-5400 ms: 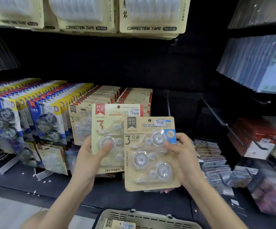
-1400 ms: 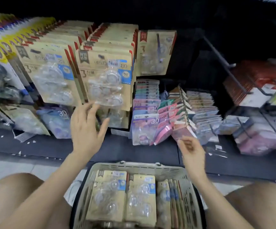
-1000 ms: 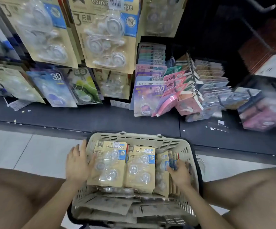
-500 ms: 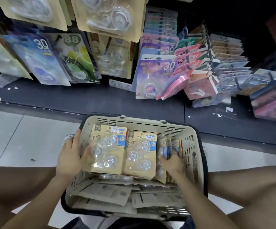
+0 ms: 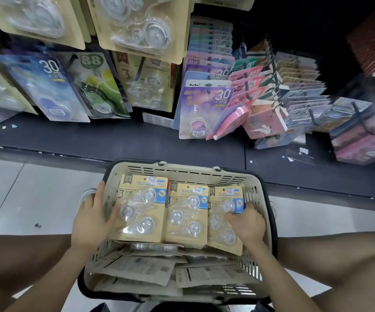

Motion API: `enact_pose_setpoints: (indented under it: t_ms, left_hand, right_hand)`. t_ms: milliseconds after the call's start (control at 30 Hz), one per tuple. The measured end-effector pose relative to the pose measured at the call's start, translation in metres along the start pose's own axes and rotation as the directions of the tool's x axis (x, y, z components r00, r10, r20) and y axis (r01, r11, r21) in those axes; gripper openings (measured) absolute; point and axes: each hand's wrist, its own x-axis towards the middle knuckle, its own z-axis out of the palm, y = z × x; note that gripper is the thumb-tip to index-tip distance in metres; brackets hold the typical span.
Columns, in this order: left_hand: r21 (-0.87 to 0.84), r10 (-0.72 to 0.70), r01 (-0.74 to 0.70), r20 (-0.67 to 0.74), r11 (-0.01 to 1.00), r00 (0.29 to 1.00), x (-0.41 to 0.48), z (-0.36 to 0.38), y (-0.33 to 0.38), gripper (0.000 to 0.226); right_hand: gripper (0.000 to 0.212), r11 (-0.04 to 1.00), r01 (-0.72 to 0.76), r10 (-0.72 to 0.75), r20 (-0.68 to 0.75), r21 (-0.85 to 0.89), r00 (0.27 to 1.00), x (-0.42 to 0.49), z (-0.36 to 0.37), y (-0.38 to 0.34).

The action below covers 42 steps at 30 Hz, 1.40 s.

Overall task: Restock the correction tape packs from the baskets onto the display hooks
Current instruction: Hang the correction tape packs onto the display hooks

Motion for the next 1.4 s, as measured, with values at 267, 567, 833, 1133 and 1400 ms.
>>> enact_pose_setpoints:
  t_ms: [267,567,833,1133,1400]
  left_hand:
    - [-0.016,-0.033,0.033,0.026,0.999,0.999,0.001,0.001,0.0,0.072]
    - [-0.046,-0.037,0.038,0.031,0.998,0.999,0.002,-0.001,-0.001,0.074]
    - [-0.062,-0.042,0.045,0.052,0.997,0.998,0.002,-0.002,-0.001,0.076]
    - [-0.077,-0.038,0.045,0.084,0.996,0.996,0.002,-0.001,0.0,0.074]
    - [-0.277,-0.054,0.034,-0.066,0.96,0.996,0.01,-0.022,0.048,0.083]
  right_hand:
    - [0.024,0.992,0.126,-0.126,-0.058,-0.007,0.99,-0.024,-0.053,-0.011]
    - [0.021,0.94,0.13,-0.197,0.19,0.317,0.962,-0.049,-0.032,-0.042]
    - [0.075,0.921,0.065,-0.196,0.314,0.384,0.929,-0.035,0.004,-0.061]
    - [0.073,0.96,0.076,-0.153,0.275,0.27,0.949,-0.03,0.007,-0.075]
    - [0.092,0.609,-0.085,-0.302,0.33,0.788,0.894,-0.022,-0.051,-0.061]
